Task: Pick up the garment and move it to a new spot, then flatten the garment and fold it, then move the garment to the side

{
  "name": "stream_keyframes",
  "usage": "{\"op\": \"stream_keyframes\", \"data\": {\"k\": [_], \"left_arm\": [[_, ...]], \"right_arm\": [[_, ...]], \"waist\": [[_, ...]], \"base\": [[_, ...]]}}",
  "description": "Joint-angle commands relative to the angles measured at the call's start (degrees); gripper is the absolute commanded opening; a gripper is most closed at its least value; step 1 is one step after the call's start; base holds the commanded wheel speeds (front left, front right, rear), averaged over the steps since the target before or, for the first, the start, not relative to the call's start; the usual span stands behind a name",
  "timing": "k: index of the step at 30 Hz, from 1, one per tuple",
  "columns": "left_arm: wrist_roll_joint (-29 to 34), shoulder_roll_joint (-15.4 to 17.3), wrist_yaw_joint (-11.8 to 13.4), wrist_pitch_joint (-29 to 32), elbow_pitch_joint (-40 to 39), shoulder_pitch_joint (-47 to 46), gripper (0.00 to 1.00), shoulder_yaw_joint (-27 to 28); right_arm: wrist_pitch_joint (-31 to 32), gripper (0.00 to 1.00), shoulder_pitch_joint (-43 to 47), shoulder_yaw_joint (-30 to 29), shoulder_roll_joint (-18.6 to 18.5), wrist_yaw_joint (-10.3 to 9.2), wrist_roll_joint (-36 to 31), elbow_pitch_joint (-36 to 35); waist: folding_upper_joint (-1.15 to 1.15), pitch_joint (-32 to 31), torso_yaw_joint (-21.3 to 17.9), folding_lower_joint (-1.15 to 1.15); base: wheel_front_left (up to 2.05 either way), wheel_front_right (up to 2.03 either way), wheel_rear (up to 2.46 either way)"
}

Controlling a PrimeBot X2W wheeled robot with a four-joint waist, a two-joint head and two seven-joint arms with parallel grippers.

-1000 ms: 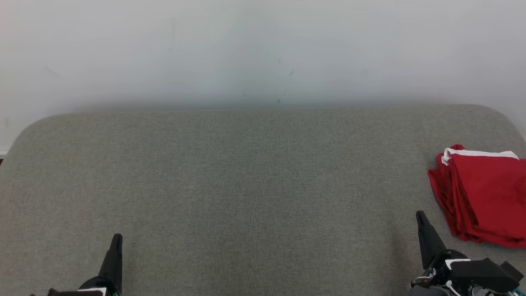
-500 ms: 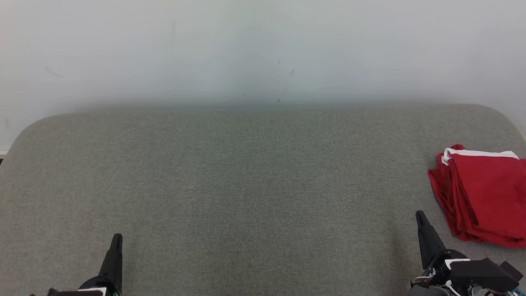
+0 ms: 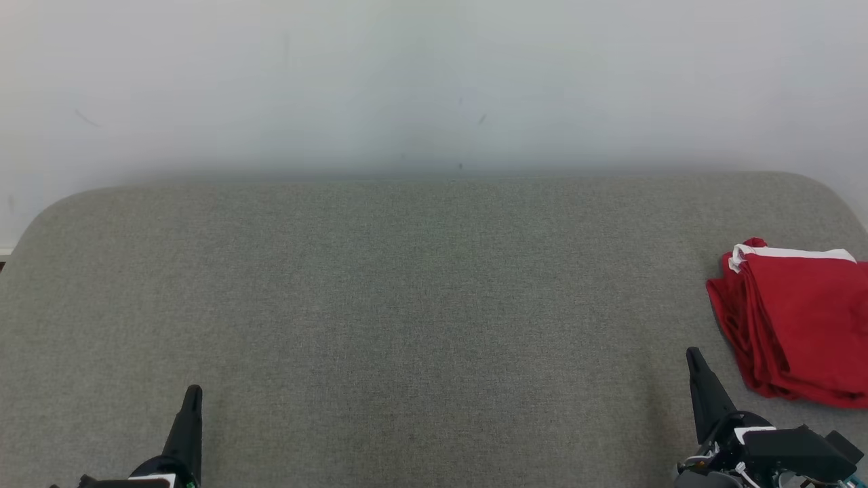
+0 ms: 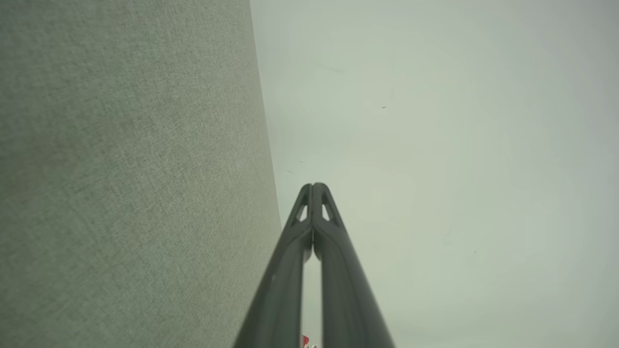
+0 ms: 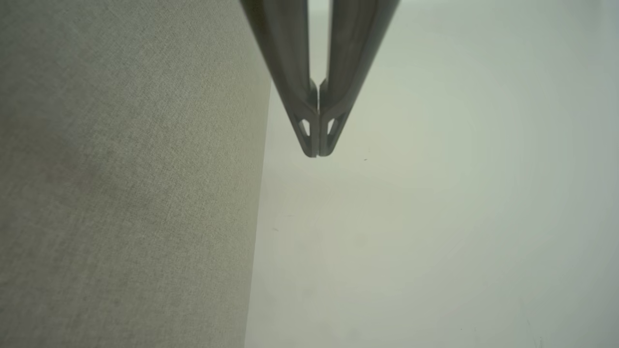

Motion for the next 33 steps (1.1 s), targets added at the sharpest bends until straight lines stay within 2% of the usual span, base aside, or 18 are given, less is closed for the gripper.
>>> {"op": "stream_keyframes", "data": {"k": [1,33], "left_arm": [[-0.50,-0.08,-0.08,0.13,-0.21,-0.61,0.00,0.14],[-0.51,-0.07,-0.08,0.12,-0.21,-0.60,0.00,0.15]], "right_arm": [[0.26,0.00,-0.24,0.00,-0.03,0.08,0.08,-0.07],[0.25,0.00,-0.23,0.00,-0.03,0.08,0.08,-0.09]], "waist": [[0.00,0.00,0.00,0.00],[0.00,0.00,0.00,0.00]], "base": [[0.00,0.00,0.00],[0.00,0.00,0.00]]}}
